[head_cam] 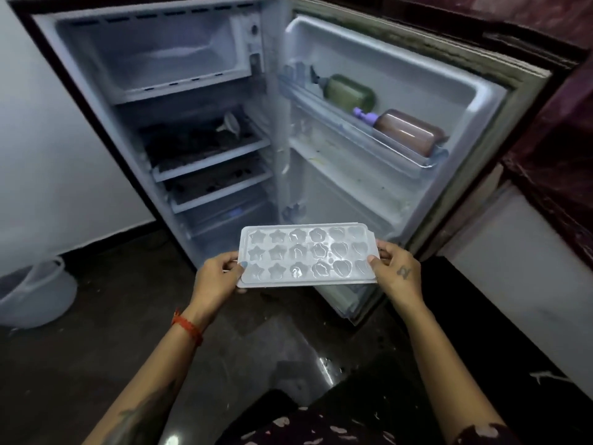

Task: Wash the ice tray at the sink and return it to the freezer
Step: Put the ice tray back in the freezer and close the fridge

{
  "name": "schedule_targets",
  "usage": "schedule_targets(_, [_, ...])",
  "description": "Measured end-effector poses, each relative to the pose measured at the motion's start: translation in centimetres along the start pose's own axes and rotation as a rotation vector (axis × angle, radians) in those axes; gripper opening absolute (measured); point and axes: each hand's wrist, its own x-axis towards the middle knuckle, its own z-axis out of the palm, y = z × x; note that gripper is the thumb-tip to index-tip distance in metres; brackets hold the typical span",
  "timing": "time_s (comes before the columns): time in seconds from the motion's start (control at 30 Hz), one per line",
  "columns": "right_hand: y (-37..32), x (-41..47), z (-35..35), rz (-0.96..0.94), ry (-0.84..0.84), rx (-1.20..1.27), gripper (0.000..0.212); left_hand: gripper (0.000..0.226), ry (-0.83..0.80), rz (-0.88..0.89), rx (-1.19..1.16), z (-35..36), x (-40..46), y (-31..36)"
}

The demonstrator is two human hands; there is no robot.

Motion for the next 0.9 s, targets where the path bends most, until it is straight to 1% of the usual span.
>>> schedule_targets(0.17, [-2.7,2.8,3.1,-0.053,-0.103,-0.044,0.032,0.021,0.096,-0.059,-0.050,-2.4,1.6,-1.4])
schedule_targets(0.37, [-6.2,6.7,7.6,-0.104,-0.155,-0.037,0.032,0.023,0.165,-0.078,-0.091,-5.4,5.8,-2.3])
schedule_targets(0.47, [-8.2,8.9,10.0,-0.128,-0.172,-0.022,0.031,0.022,0.187,-0.083,-0.094,-7.3,8.9,-2.4])
schedule_targets(0.63, [-11.2,12.7,13.9,-0.158,-0.201,0.028,0.028,0.027,0.195,-0.078,-0.089,-10.3,14.0,-2.3])
schedule_targets(0.9, [-15.3,18.3,18.4,-0.186,-0.243,0.075,0.030,0.024,0.238,-0.074,-0.093,-13.5,20.0,-1.4])
